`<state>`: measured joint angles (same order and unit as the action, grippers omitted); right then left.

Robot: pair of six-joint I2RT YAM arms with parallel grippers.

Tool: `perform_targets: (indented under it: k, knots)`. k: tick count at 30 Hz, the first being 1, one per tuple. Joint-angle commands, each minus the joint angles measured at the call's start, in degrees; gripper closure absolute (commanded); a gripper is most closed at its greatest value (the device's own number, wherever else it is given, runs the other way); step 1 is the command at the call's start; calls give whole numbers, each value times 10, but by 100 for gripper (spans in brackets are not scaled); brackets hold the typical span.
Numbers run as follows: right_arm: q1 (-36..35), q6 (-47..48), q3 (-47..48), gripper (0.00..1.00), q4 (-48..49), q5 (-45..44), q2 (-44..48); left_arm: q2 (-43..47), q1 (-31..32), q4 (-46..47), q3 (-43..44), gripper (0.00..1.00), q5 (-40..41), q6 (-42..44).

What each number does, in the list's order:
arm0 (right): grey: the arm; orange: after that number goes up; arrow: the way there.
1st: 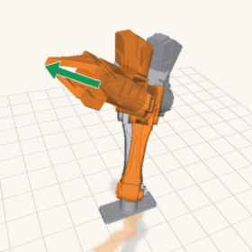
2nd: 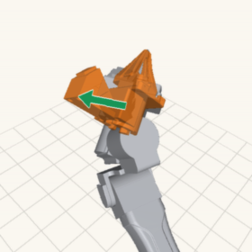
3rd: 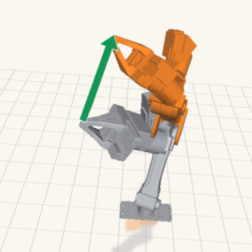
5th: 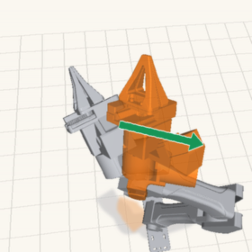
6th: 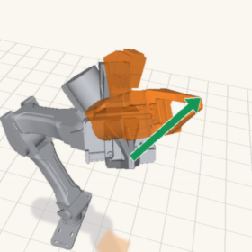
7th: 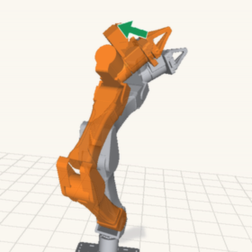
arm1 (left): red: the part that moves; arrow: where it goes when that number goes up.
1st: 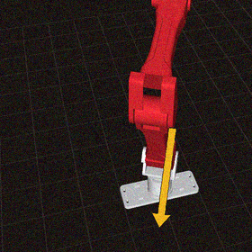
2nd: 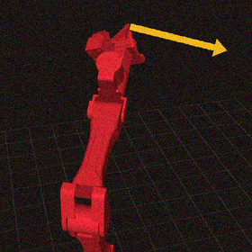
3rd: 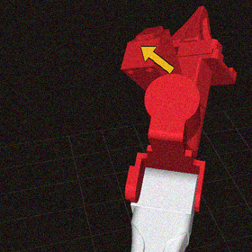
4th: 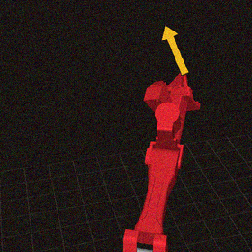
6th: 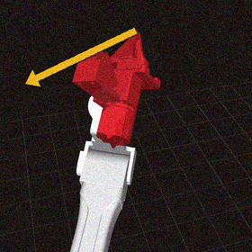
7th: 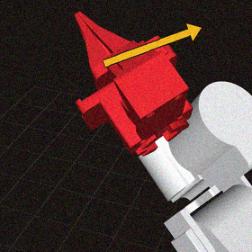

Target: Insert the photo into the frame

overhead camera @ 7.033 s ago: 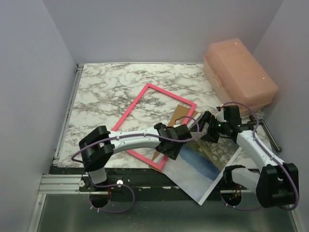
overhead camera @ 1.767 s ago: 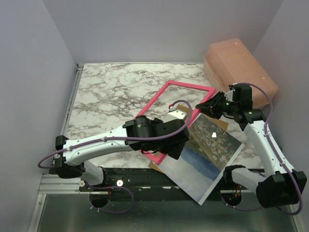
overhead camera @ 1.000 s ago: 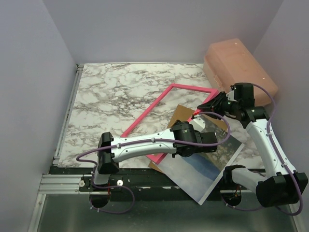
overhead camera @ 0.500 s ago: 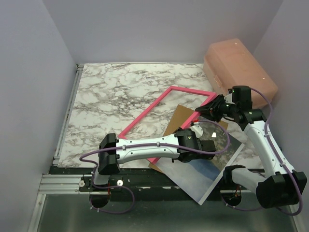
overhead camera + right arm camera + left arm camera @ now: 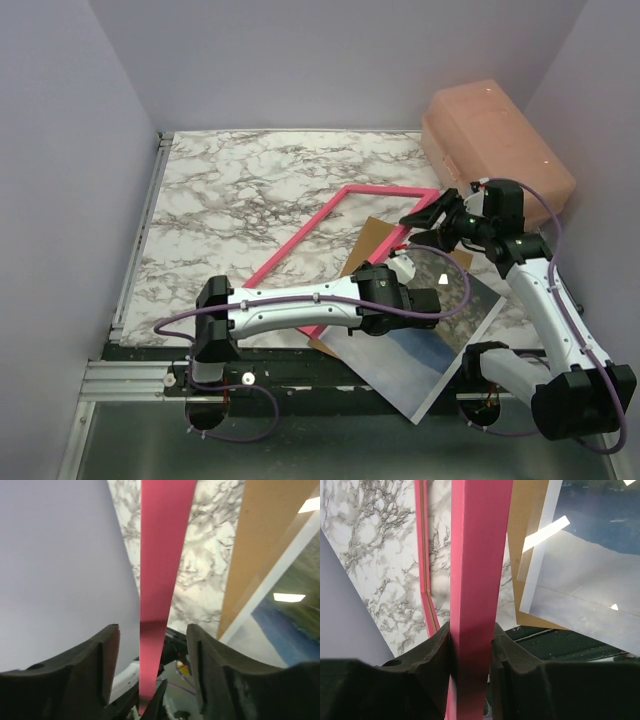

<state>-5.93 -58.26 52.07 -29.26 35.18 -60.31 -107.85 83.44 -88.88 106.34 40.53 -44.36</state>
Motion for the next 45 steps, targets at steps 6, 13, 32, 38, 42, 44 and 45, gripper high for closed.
perform_targets:
  k: [6, 13, 32, 38, 42, 44, 45]
  knots:
    - [1, 0, 3, 6, 37, 35, 42, 102, -45, -34, 26, 100, 21, 3]
    - [1, 9, -1, 2, 35, 32, 56, 158, -97, -1, 59, 100, 2, 50]
    - [1, 71, -43, 0, 4, 39, 54, 490, -364, 327, -172, 100, -305, 113]
    - [2, 89, -56, 0, 0, 42, 49, 540, -458, 412, -258, 100, -405, 84]
    - [1, 106, -59, 0, -10, 44, 48, 565, -516, 476, -318, 100, -472, 63]
    - [2, 118, -61, 0, -14, 48, 47, 579, -556, 513, -348, 100, -518, 48]
    - [2, 126, -62, 0, -18, 47, 46, 584, -577, 533, -359, 100, -539, 40]
